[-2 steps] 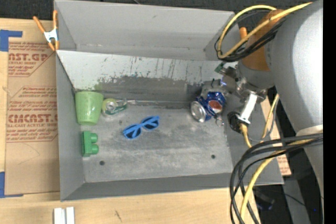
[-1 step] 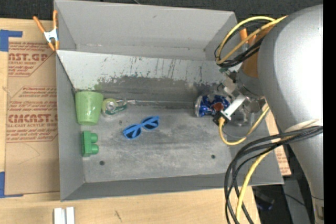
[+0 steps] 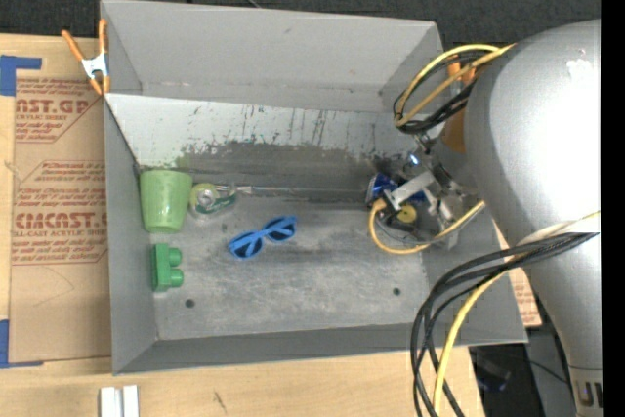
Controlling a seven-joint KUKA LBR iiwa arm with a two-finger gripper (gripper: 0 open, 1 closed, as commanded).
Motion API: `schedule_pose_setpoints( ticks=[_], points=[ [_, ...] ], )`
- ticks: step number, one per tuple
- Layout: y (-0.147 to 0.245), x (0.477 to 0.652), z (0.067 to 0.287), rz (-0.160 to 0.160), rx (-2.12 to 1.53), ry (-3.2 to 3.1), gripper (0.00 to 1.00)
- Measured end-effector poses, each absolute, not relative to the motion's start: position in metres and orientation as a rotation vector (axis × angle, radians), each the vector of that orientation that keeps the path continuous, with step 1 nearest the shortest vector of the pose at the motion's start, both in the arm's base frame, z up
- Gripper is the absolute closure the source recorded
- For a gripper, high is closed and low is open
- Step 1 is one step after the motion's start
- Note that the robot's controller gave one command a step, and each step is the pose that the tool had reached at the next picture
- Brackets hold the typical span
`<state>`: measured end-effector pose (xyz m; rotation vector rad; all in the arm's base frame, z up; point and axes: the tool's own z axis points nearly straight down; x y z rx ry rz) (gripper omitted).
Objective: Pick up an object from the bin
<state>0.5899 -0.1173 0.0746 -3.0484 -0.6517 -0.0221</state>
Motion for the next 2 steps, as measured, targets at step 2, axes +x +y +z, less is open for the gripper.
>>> schedule_pose_setpoints(
  ticks=[2],
  points=[
    [-0.150, 0.545, 0.289, -0.007, -3.074, -0.659, 1.00]
  ],
)
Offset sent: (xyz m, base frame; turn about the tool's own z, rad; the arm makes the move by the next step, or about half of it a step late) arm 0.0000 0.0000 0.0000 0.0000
